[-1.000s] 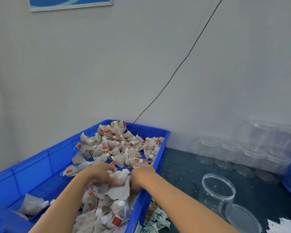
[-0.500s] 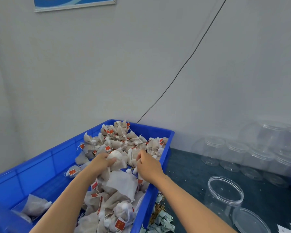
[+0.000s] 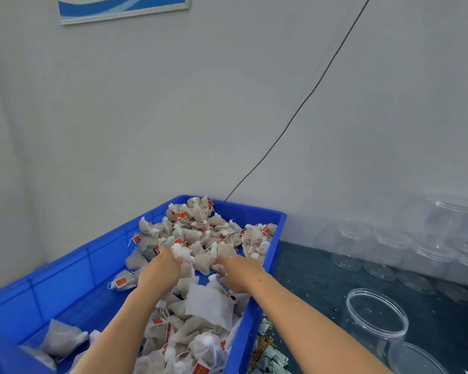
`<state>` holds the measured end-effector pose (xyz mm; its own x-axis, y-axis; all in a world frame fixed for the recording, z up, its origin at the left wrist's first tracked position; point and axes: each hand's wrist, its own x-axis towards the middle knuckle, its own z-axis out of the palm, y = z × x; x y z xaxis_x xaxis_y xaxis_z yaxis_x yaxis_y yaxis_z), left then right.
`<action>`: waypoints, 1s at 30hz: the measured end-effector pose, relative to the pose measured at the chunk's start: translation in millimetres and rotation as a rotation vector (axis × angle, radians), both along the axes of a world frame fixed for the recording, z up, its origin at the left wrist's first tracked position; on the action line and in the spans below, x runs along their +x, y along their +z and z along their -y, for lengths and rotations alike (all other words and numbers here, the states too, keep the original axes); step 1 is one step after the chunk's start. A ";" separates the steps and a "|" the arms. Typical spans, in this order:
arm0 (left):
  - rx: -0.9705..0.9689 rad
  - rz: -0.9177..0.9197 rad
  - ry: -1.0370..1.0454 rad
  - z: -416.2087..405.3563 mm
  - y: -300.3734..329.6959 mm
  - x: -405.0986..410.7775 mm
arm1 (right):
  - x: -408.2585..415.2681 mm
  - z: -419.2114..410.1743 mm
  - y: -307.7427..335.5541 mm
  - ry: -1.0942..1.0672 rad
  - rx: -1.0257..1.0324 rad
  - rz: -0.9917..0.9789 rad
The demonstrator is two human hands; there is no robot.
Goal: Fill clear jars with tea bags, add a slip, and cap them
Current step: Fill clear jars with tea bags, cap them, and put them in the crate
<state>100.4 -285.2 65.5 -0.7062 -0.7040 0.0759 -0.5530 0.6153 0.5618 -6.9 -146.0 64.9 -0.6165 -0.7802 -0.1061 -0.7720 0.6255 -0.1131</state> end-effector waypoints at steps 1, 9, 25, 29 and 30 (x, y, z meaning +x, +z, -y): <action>0.019 -0.027 -0.009 0.8 -2.6 -1.4 | -1.2 2.1 0.2 0.043 0.061 0.004; 0.090 0.271 0.098 28.2 -15.7 -20.8 | -4.7 3.8 -4.7 0.040 -0.158 -0.036; 0.008 0.438 -0.082 24.6 -51.7 -41.7 | -11.3 -6.0 -7.7 -0.153 -0.519 0.004; 0.028 0.400 -0.064 27.7 -63.6 -41.3 | -11.6 -6.7 -8.5 -0.105 -0.503 0.027; 0.028 0.383 -0.061 26.5 -63.2 -41.9 | -11.4 -6.6 -8.6 -0.081 -0.474 0.034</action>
